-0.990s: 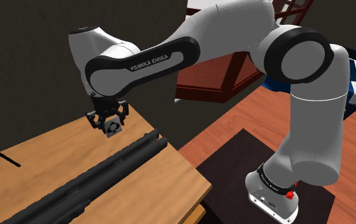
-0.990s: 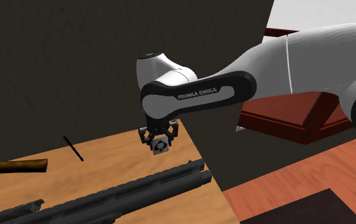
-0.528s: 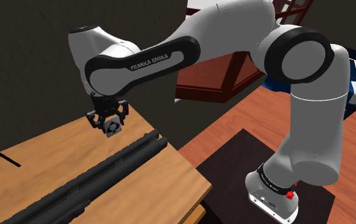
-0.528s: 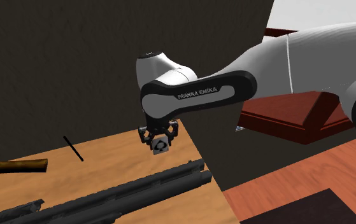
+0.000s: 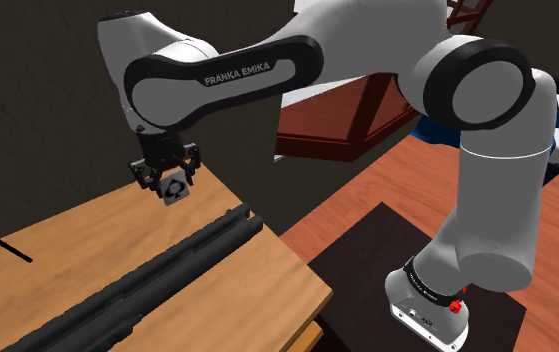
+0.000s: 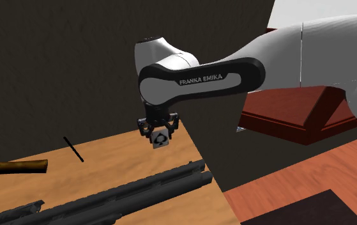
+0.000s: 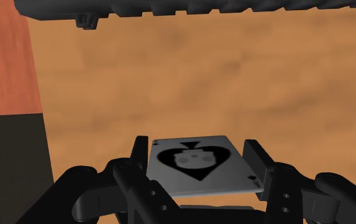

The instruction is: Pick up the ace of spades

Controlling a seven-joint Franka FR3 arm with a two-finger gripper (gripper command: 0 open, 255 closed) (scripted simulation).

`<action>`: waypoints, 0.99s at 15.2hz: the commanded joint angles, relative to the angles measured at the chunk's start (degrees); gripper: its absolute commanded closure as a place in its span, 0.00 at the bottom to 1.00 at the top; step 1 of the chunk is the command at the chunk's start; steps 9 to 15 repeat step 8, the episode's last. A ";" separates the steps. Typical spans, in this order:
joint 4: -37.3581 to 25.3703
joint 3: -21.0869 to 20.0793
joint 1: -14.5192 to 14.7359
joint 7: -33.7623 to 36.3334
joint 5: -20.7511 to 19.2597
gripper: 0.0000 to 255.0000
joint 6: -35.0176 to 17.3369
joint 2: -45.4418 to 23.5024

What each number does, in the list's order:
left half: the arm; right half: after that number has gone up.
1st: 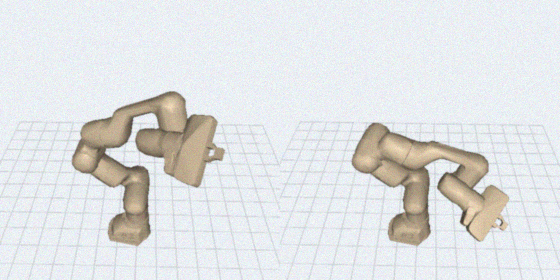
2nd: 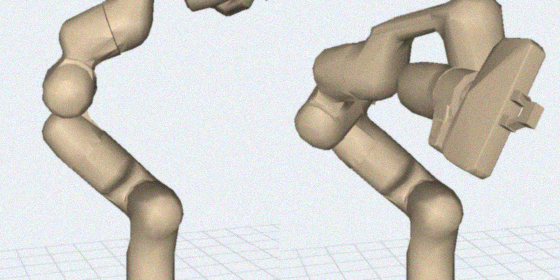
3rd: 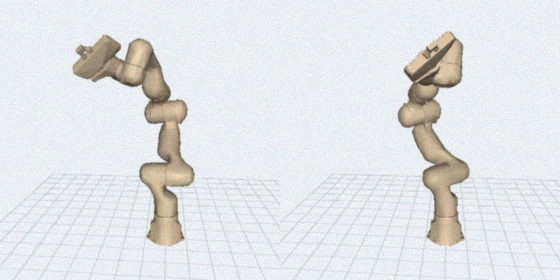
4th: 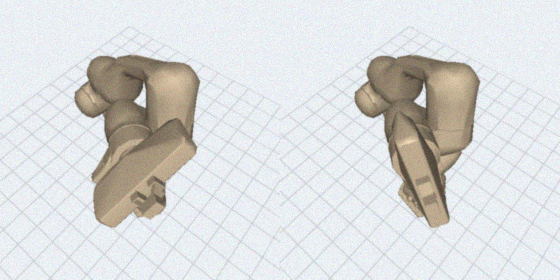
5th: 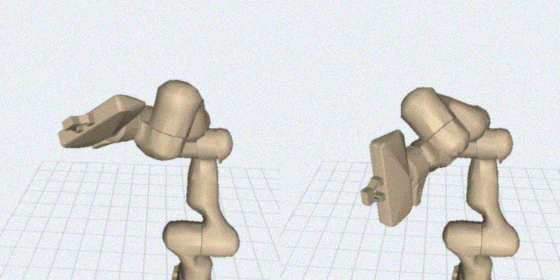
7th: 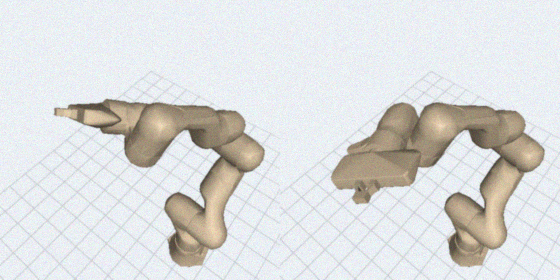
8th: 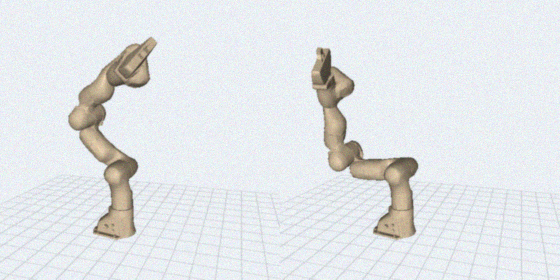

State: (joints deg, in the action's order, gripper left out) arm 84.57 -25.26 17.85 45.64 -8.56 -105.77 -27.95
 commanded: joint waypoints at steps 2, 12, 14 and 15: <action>-1.60 -0.17 0.14 0.03 0.23 1.00 2.04 0.47; -4.19 -0.32 0.31 -0.06 0.46 1.00 5.01 0.91; -4.19 -0.32 0.31 -0.06 0.46 1.00 5.01 0.91; -4.19 -0.32 0.31 -0.06 0.46 1.00 5.01 0.91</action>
